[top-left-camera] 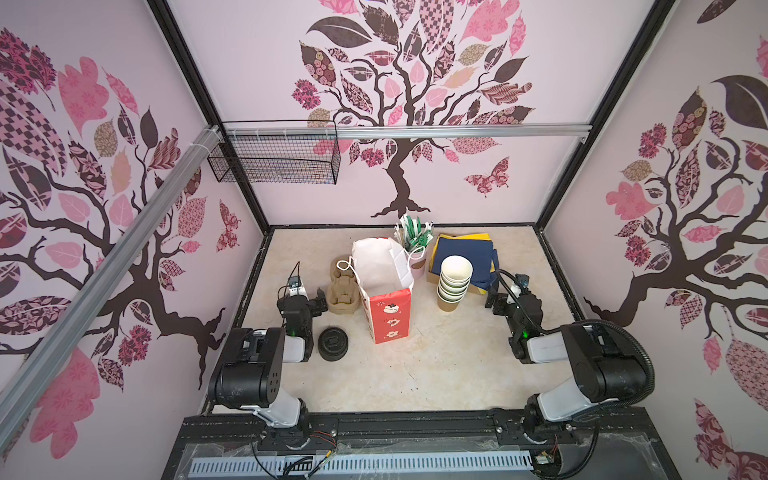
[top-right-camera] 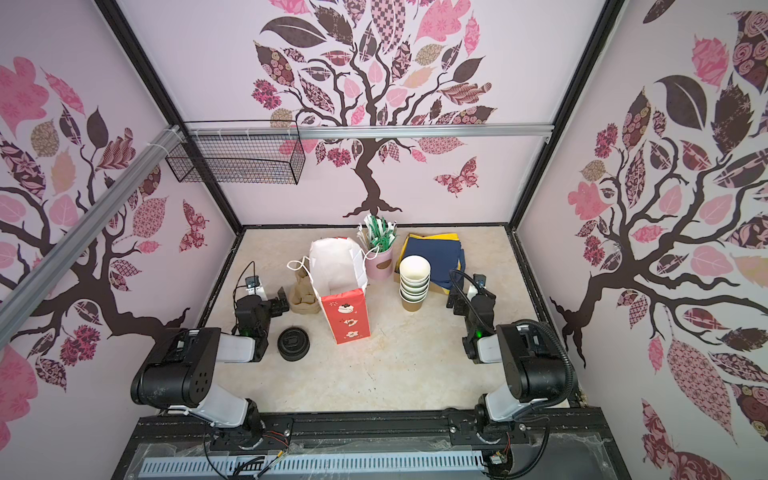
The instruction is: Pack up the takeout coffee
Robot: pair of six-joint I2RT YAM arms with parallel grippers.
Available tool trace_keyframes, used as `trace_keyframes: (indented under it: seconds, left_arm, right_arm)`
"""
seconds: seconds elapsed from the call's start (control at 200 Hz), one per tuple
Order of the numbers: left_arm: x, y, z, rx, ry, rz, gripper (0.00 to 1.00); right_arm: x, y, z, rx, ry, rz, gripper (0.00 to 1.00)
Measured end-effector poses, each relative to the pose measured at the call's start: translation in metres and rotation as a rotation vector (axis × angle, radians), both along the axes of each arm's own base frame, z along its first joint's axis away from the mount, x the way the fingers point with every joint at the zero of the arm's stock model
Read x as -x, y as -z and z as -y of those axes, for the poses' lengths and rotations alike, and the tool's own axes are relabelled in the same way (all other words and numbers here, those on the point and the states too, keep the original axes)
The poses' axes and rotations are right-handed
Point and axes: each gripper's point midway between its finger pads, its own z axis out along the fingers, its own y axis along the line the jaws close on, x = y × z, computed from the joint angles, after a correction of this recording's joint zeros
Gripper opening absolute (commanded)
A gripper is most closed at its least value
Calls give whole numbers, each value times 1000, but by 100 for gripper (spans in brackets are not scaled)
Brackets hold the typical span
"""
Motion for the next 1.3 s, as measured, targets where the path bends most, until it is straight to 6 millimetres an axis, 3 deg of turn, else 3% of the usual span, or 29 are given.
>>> trace_keyframes:
  seconds: [0.665,0.75,0.815,0.88,1.005,1.155,1.3]
  left_arm:
    - [0,-1,0,-1,-1,1,97]
    - [3,-7,-2,-3,-12,-1,97]
    - [6,-25,-4,-4,-21,21,97]
    - [9,-48,-5,-6,-28,61,97]
    - [16,-94,-6,-2,-34,147,97]
    - [29,-118,-5,31,-41,154,97]
    - [40,-147,-2,100,-41,167,97]
  right_arm:
    - [0,-3,0,-2,-3,11,100]
    - [5,-4,2,-5,7,21,100]
    - [12,-6,7,-9,38,17,100]
    - [15,-20,13,-11,72,34,100]
    - [18,-68,24,-50,150,96,100]
    - [25,-122,21,-141,152,97,100]
    - [32,-140,6,-264,102,-8,95]
